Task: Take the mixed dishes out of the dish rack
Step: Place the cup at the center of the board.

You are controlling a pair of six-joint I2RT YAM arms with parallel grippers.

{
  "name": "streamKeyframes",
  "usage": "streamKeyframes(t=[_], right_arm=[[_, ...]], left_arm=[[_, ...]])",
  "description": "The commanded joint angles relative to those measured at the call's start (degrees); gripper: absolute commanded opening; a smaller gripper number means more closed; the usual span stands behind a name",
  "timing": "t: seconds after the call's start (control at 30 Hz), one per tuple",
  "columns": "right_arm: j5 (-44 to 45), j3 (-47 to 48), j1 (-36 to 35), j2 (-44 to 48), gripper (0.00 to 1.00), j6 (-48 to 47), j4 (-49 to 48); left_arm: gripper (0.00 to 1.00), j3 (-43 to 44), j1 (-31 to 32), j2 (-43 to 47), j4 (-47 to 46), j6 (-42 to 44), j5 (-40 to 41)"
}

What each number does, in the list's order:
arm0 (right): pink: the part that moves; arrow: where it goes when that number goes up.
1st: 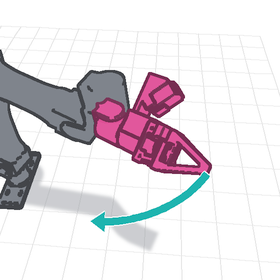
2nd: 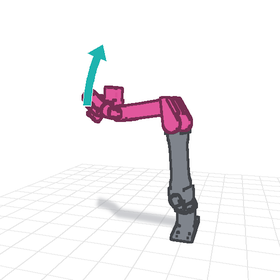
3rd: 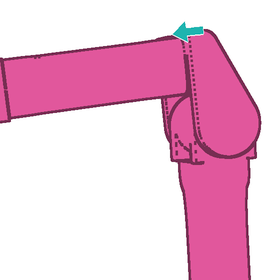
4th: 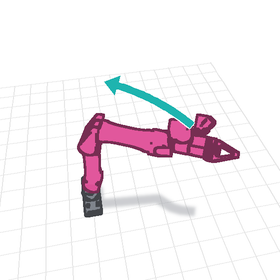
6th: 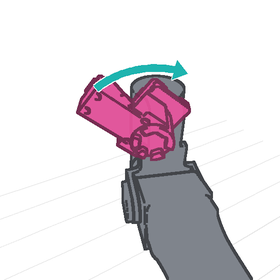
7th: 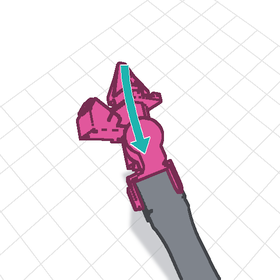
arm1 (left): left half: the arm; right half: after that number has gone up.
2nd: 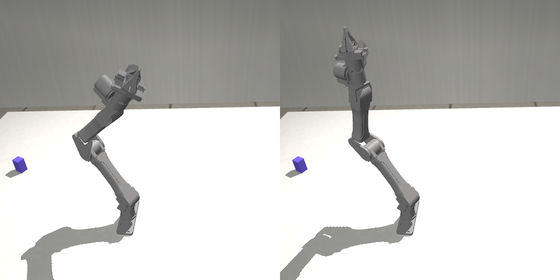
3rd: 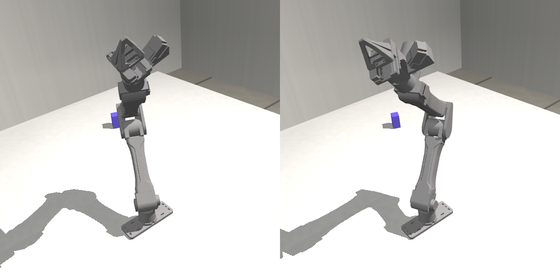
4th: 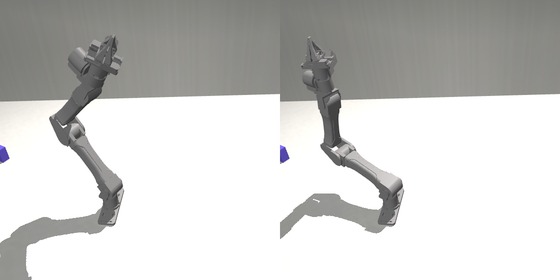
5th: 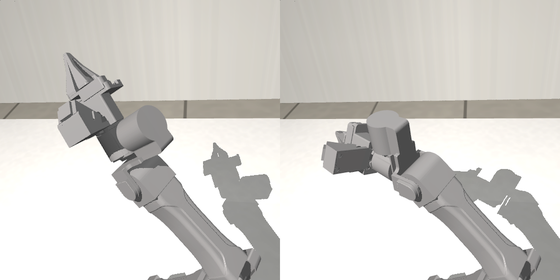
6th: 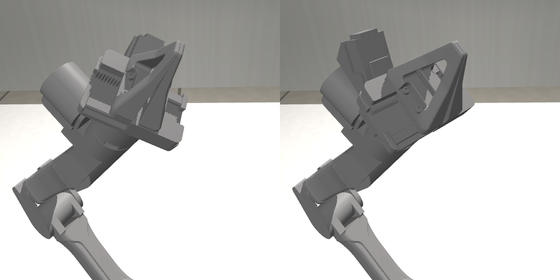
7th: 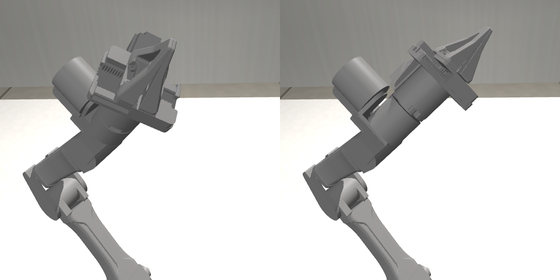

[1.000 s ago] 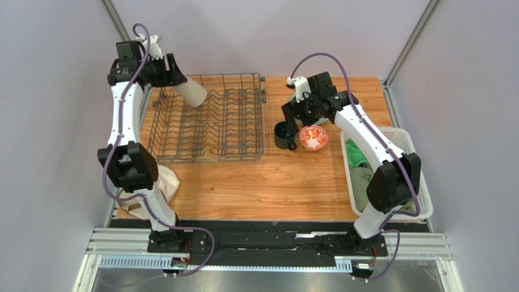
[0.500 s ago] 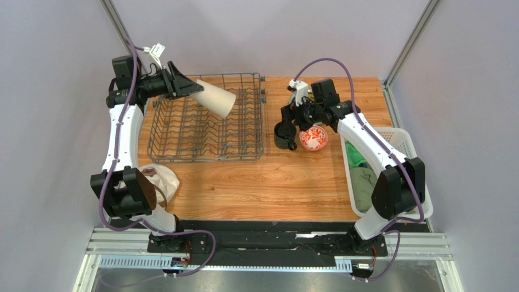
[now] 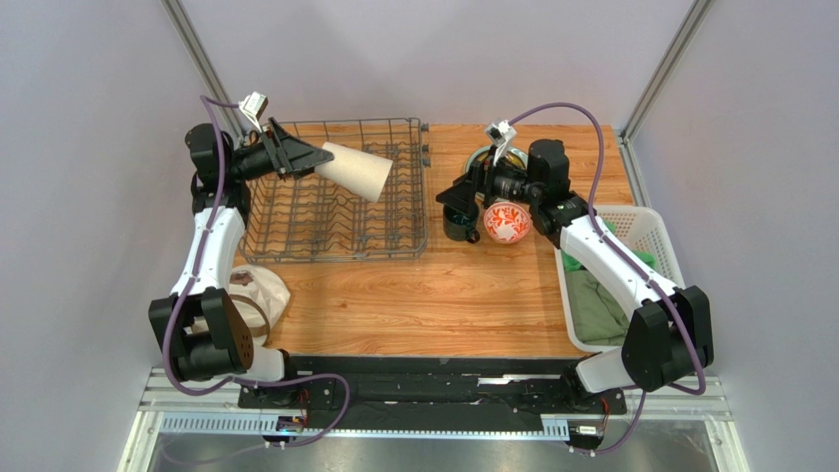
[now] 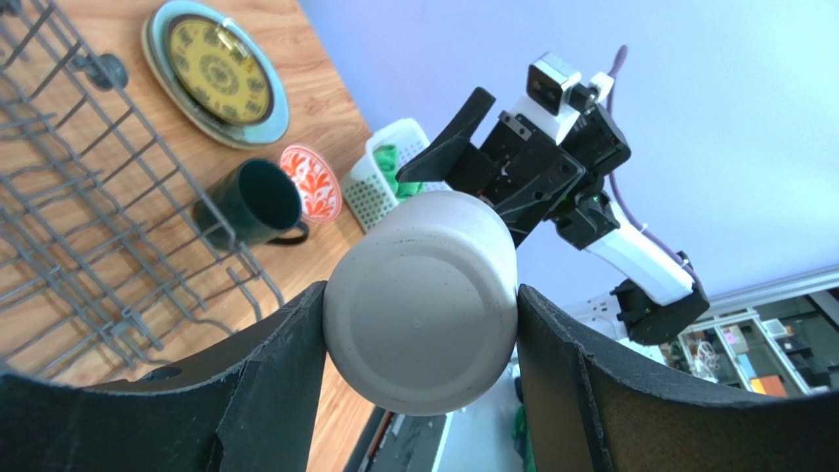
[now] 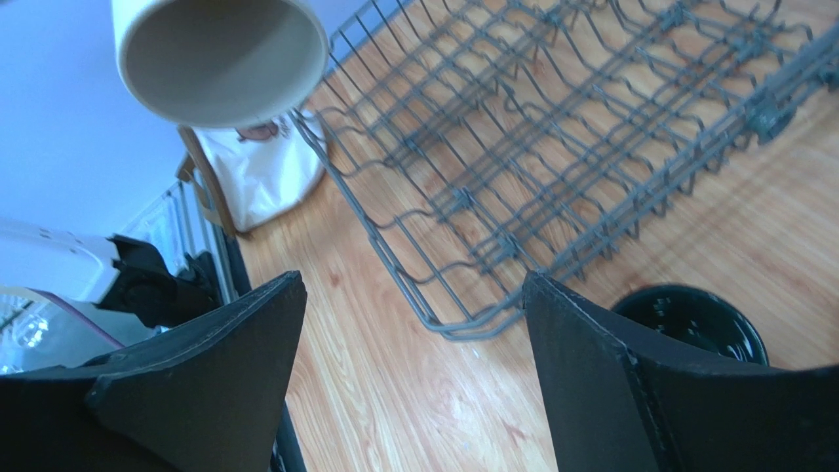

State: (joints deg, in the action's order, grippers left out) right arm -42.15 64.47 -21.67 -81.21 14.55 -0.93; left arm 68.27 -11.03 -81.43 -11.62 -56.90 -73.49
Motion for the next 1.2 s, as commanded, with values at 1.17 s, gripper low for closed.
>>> streamKeyframes(t=[1.17], right_arm=[[-2.4,8.7,-8.1,-12.9,0.70,24.7,-29.6]], left_arm=[[0.00,-17.4,7.6,9.6,-38.7,-21.4,12.1]])
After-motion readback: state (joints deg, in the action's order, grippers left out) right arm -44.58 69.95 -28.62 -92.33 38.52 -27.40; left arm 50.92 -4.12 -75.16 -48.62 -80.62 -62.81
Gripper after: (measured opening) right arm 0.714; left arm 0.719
